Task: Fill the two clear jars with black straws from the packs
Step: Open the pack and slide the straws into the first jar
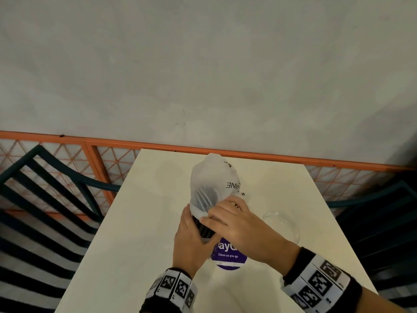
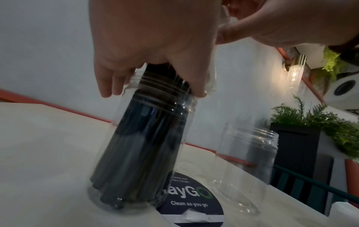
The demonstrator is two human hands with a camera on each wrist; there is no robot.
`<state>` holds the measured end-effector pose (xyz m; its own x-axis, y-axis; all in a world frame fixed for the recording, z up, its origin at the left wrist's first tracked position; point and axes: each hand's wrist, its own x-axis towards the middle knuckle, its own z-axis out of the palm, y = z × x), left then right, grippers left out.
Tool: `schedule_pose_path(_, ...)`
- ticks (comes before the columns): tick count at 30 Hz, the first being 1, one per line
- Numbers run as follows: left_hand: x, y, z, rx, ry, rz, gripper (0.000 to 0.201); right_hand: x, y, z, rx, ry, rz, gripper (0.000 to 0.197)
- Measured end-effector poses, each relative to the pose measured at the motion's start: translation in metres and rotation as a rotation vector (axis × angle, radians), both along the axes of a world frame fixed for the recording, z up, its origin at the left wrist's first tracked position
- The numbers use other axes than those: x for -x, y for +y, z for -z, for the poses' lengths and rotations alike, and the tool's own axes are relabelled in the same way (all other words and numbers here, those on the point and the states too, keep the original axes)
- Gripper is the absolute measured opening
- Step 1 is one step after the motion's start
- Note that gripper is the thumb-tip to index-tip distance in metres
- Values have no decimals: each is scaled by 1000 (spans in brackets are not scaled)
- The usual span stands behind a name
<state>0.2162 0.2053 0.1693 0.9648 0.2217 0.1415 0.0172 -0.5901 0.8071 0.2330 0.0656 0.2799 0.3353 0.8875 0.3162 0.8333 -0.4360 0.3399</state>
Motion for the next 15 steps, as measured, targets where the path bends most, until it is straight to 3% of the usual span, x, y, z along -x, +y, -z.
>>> schedule_pose_path(6,2,1,-3,10,55,5,106,-8,-2,-42,-13,-43,48,37)
schedule_pose_path(12,8,4,-11,3,64,25,109,-6,-23,-76,-263,-120,217,51)
schedule_pose_path(15,14,9,-16,15,50,34,123,5,-39,-85,-459,-115,370,55)
